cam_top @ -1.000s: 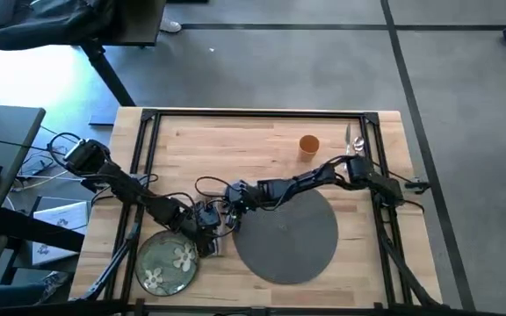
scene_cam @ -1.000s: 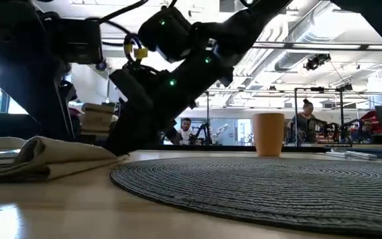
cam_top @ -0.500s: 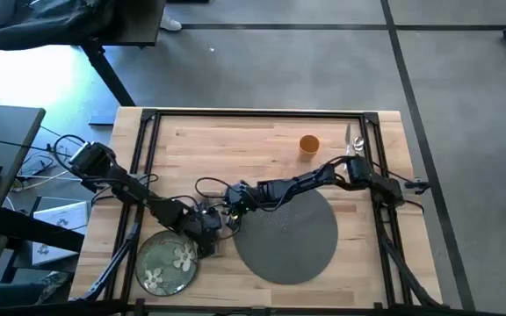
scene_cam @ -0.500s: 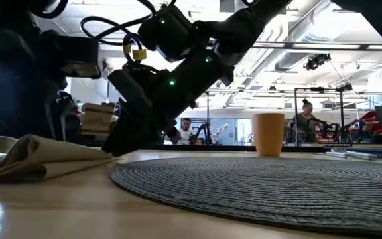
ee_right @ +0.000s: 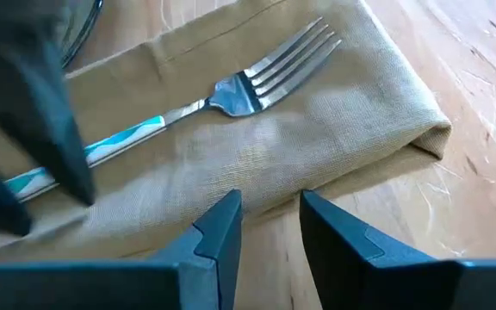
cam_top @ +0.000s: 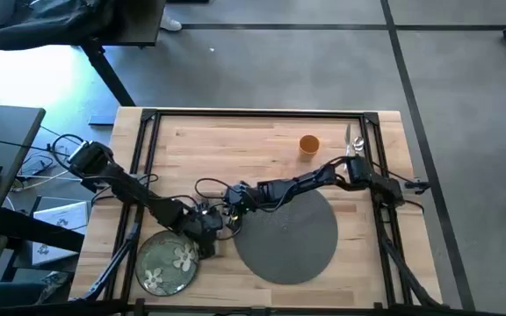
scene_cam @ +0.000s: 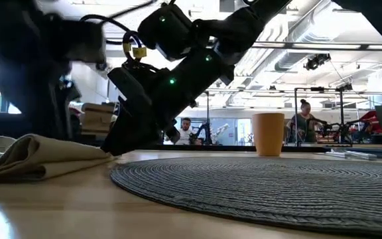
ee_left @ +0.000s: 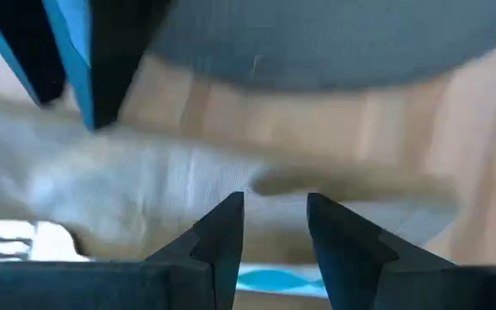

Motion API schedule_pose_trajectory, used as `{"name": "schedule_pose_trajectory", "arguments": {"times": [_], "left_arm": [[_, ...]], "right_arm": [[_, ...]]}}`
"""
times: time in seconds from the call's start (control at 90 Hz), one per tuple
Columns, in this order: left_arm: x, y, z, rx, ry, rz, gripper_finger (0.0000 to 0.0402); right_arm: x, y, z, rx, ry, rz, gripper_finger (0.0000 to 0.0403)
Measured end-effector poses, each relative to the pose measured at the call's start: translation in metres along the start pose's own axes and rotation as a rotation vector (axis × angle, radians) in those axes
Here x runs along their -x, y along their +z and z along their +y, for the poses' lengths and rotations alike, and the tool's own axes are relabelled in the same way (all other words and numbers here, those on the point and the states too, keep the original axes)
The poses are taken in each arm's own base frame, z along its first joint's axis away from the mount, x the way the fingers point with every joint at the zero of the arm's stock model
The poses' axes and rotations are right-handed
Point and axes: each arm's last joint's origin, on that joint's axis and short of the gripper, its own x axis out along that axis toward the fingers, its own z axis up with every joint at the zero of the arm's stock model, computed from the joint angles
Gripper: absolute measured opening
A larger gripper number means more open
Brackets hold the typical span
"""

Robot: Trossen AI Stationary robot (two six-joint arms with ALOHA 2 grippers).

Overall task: Set table place
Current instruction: Put the fork on the brown napkin

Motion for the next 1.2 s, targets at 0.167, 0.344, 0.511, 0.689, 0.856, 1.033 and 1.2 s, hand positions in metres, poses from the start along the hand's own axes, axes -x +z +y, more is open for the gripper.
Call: {"name": "schedule_pose_trajectory", "arguments": {"times": [0.167, 0.344, 0.511, 0.689, 0.856, 1.033, 1.2], "left_arm": [[0.025, 0.010, 0.000, 0.014, 0.075, -0.001, 0.0115], [0.053, -0.001, 0.008, 0.089, 0.142, -0.011, 0.0115], [0.073, -0.014, 0.009, 0.126, 0.157, 0.003, 0.0115], [0.062, -0.021, 0.006, 0.075, 0.178, 0.001, 0.0115], [0.033, -0.030, 0.013, 0.099, 0.155, -0.003, 0.0115], [0.014, -0.038, 0.021, 0.112, 0.141, 0.012, 0.0115], [0.001, -0.046, 0.030, 0.068, 0.145, 0.094, 0.0115]], "right_arm": [[0.039, 0.024, 0.010, 0.044, -0.005, 0.025, 0.0099], [0.106, 0.035, 0.028, 0.133, -0.048, 0.111, 0.0099], [0.153, 0.021, 0.052, 0.201, -0.118, 0.161, 0.0099], [0.164, -0.015, 0.067, 0.235, -0.171, 0.190, 0.0099], [0.153, -0.054, 0.066, 0.169, -0.194, 0.225, 0.0099], [0.149, -0.082, 0.065, 0.109, -0.210, 0.264, 0.0099], [0.150, -0.088, 0.067, 0.124, -0.249, 0.248, 0.0099]]}}
